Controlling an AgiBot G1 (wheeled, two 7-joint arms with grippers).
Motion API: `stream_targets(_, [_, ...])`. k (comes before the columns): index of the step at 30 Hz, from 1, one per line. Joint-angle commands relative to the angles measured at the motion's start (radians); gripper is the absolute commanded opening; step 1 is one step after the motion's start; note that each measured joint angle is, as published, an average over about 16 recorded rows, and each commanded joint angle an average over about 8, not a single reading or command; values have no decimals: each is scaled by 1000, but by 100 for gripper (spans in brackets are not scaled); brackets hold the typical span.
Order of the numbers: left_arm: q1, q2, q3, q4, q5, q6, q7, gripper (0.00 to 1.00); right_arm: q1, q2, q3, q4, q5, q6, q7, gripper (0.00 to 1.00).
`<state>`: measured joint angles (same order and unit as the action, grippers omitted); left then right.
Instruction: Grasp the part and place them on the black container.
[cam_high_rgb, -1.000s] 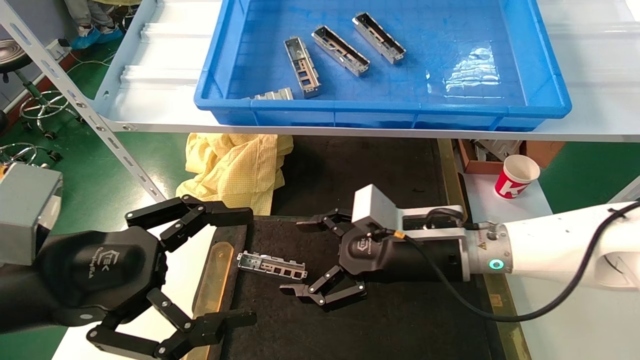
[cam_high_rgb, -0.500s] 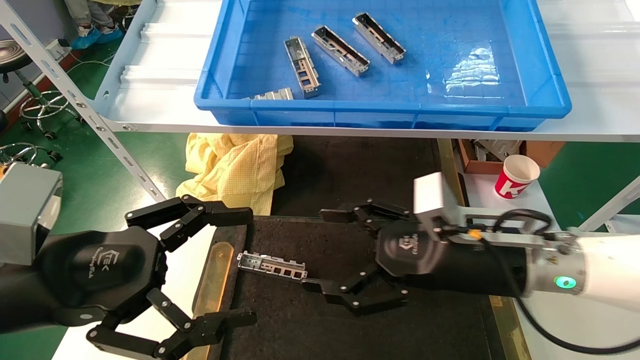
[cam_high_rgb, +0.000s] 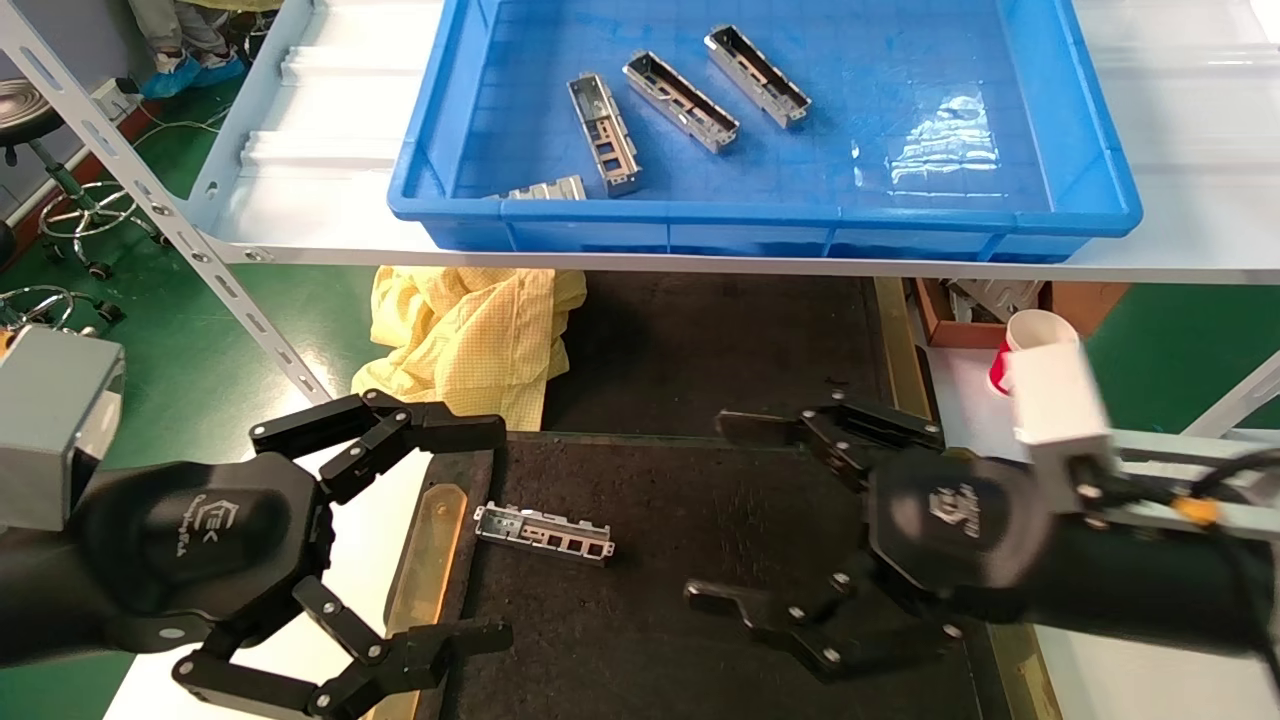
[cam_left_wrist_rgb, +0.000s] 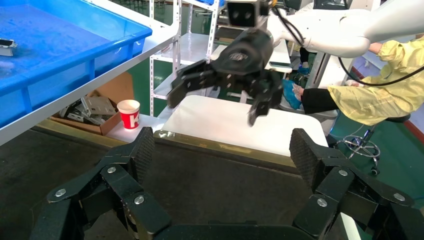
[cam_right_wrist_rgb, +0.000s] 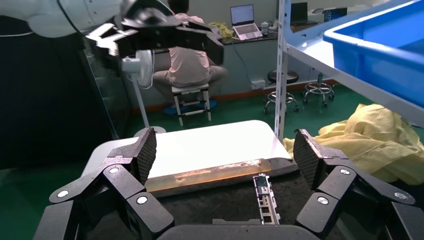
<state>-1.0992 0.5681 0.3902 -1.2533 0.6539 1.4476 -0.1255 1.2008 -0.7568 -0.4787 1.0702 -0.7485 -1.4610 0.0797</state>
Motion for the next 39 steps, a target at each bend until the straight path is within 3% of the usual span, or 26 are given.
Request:
stream_targets(1, [0,0,0,0,0,0,0,100,-20,23,32,34,3,-6,17,100])
stream_targets(15, [0,0,0,0,0,0,0,100,-136,157,215,231,20,-38,112,100])
stream_targets(39, [0,0,0,0,0,0,0,100,-128,148,202,217,20,-35,108,100])
